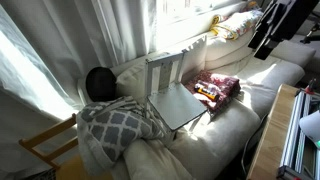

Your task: Twist the chair 45 degrees

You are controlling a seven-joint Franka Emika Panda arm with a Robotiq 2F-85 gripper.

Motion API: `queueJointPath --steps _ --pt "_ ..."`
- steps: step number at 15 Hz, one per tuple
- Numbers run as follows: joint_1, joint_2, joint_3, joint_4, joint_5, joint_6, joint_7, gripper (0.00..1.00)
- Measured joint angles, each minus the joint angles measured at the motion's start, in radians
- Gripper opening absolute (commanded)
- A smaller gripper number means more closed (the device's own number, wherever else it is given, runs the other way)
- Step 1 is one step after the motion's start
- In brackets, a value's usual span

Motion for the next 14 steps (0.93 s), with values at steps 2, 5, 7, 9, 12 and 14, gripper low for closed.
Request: queueJointPath --steps 2,5,7,9,12,14 --pt "0.0 0.0 0.0 0.0 0.0 0.0 0.0 1.0" --pt "0.0 0.0 0.0 0.0 0.0 0.0 0.0 1.0" --pt "0.0 0.0 0.0 0.0 0.0 0.0 0.0 1.0" --pt "0.0 0.0 0.0 0.0 0.0 0.0 0.0 1.0" --pt "-0.008 0.003 -0.006 0.002 -0.013 0.003 -0.016 1.0" --pt "-0.018 0.023 -0.031 0.004 -0.029 0.034 -0.095 1.0"
